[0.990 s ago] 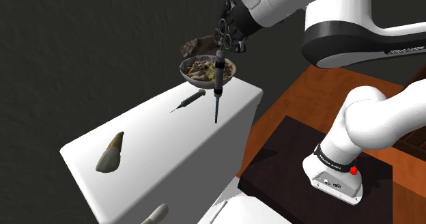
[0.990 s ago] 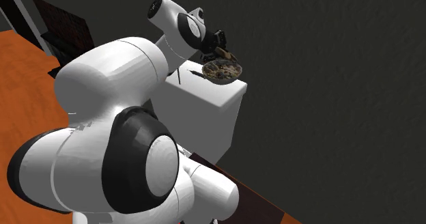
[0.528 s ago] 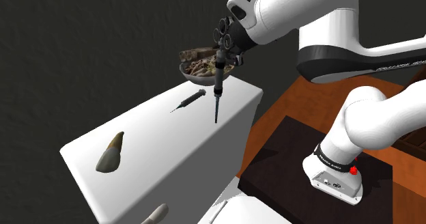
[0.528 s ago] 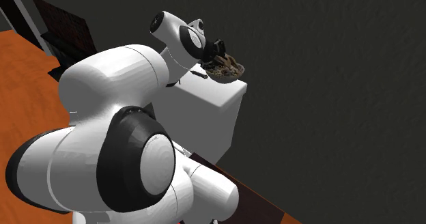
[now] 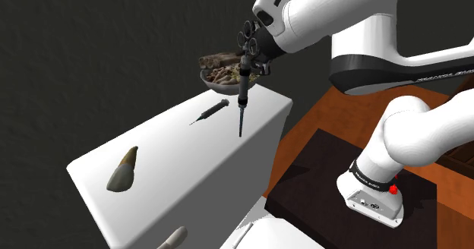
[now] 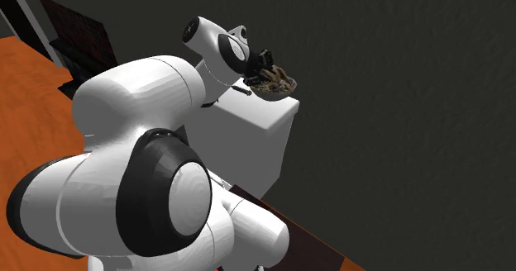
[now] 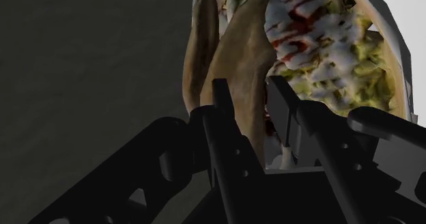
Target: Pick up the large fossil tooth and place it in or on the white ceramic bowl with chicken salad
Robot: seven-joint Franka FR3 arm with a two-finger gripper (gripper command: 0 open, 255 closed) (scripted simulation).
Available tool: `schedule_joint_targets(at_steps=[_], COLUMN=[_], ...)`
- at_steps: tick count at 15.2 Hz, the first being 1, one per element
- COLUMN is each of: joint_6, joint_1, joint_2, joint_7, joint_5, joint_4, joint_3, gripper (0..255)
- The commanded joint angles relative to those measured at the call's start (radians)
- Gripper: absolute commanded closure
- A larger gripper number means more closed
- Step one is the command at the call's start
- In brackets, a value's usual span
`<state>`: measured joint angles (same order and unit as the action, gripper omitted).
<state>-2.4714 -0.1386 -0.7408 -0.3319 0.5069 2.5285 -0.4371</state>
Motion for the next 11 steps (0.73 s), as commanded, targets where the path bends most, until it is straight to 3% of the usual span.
schedule_joint_targets(at_steps=[1,6,9,11], joint_6=[0.003,0.001,0.107,0.135], joint_1=[0.0,0.0,-0.063,-0.077], joint_2=[0.003,0.003,-0.07,-0.087], joint_7=[0.001,0.0,-0.031,-0.038], joint_5=[-0.001,0.0,-0.05,-0.062], joint_4=[0.003,0.005,-0.014,-0.022], joint_3=[-0.001,0.001,0.006,0.005], gripper=[0,0,0,0])
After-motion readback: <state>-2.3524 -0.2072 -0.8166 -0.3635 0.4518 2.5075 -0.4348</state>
